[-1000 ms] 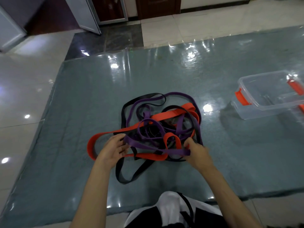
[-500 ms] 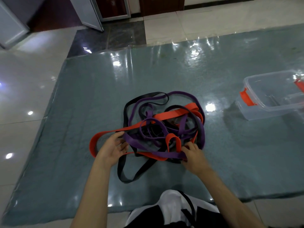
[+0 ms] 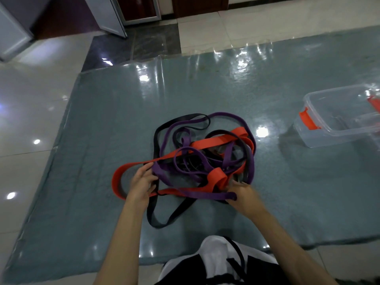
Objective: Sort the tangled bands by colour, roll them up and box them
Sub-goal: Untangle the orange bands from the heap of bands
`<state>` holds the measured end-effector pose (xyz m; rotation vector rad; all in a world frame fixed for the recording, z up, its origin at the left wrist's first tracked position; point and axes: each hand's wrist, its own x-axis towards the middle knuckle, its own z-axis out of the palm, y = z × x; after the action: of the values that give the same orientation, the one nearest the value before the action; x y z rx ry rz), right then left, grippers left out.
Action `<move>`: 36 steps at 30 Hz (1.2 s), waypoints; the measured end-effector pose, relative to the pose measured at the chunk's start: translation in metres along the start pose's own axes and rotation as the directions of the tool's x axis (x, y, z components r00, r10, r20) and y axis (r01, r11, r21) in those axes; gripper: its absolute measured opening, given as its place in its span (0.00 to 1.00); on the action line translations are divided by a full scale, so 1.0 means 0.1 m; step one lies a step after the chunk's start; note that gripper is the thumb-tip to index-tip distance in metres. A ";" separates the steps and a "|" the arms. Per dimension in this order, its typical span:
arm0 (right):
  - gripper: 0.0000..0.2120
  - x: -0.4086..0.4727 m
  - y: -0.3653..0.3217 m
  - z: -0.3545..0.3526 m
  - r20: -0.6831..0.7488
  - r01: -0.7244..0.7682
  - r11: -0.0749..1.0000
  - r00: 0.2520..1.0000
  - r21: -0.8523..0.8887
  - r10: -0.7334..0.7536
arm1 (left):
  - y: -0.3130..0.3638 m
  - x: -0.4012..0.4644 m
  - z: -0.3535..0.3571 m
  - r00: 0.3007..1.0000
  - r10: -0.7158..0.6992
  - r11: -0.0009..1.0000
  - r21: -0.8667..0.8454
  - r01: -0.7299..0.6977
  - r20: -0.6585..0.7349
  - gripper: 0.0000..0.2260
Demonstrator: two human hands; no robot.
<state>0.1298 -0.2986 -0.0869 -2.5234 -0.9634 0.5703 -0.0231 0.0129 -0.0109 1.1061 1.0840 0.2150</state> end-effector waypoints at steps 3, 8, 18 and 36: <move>0.21 0.02 0.01 0.03 0.143 -0.038 0.989 0.988 -0.145 0.059 | -0.07 -0.01 0.09 0.998 0.051 0.998 0.023 -0.050 -0.046 0.22; 0.25 0.09 -0.03 0.04 0.159 -0.072 0.954 0.980 -0.291 0.123 | -0.09 0.02 0.17 0.985 0.154 0.987 0.065 -0.148 -0.084 0.21; 0.11 0.01 0.11 -0.17 0.114 -0.018 0.999 0.993 -0.042 0.023 | 0.01 -0.08 0.18 0.996 0.091 0.972 -0.217 -0.090 -0.009 0.15; 0.07 -0.06 -0.25 -0.98 0.045 0.005 0.689 0.997 0.725 -0.055 | 0.37 -0.18 0.02 0.955 -0.273 0.933 -0.212 0.292 0.118 0.08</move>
<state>0.1605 -0.3054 0.0092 -1.7682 -0.6118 0.8313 -0.0175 0.0185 0.0299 0.7373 1.0972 0.0586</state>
